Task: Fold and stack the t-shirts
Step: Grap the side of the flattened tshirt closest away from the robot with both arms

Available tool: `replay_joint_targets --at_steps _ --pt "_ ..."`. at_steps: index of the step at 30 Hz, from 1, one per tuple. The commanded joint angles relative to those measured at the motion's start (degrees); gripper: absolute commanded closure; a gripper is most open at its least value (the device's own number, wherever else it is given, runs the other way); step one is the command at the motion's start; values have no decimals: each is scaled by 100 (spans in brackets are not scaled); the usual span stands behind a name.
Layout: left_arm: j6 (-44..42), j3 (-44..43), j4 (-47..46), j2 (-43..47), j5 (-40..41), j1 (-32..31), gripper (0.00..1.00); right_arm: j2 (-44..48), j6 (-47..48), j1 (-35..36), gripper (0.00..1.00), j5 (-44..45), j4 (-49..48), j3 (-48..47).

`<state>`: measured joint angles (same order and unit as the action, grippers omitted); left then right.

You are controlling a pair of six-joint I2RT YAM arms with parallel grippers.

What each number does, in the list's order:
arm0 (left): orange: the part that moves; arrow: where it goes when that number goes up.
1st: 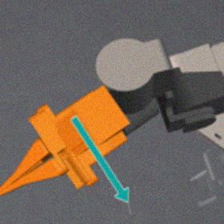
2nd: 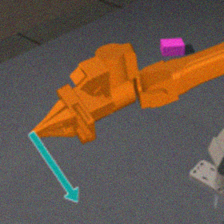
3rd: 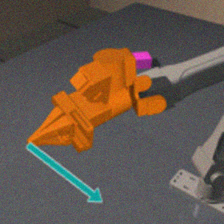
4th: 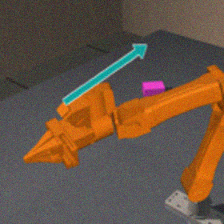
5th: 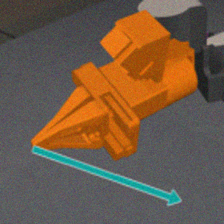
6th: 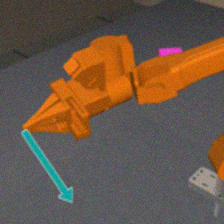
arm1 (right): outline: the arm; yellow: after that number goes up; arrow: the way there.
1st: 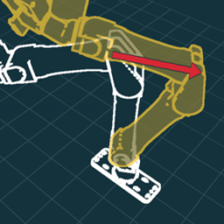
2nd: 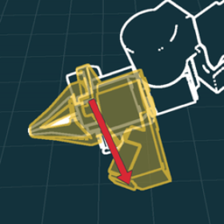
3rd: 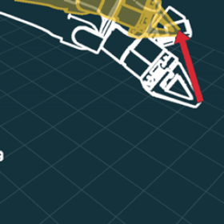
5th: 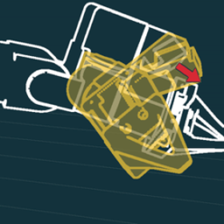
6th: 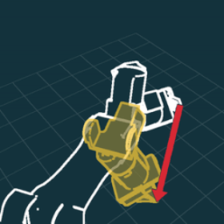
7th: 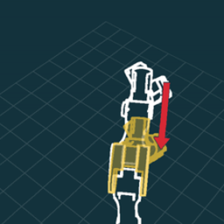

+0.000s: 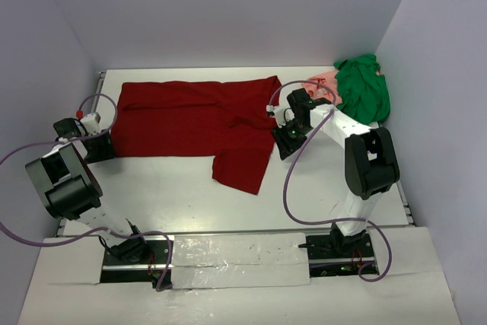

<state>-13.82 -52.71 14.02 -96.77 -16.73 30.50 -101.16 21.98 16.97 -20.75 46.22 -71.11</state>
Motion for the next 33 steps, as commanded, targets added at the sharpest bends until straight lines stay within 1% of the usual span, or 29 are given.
replay_joint_targets --at_steps 1,10,17,20,21,24,26,27,30,32,33 --pt "125 68 -417 10 -225 35 38 132 35 -27 48 -113 63 10" --pt "187 85 -821 -184 -164 8 39 132 43 -19 48 -113 72 1" --pt "126 -125 -682 -588 -76 0 39 150 52 -18 48 -105 124 1" --pt "134 -169 -664 -667 -85 8 43 158 52 -36 48 -87 133 1" --pt "134 -170 -655 -685 -85 8 49 158 52 -36 48 -87 151 -8" --pt "99 -222 -559 -773 -93 8 62 167 61 -62 48 -78 177 -34" --pt "55 -257 -488 -834 -111 8 67 193 70 -71 48 -61 186 -69" --pt "55 -258 -471 -852 -102 0 68 202 70 -89 48 -69 203 -70" --pt "-6 -275 -339 -852 -137 0 67 185 87 -106 48 -52 239 -113" --pt "-6 -301 -225 -835 -146 8 63 150 87 -115 48 -34 256 -122" --pt "-24 -310 -172 -826 -137 8 59 158 96 -124 48 -34 256 -114"
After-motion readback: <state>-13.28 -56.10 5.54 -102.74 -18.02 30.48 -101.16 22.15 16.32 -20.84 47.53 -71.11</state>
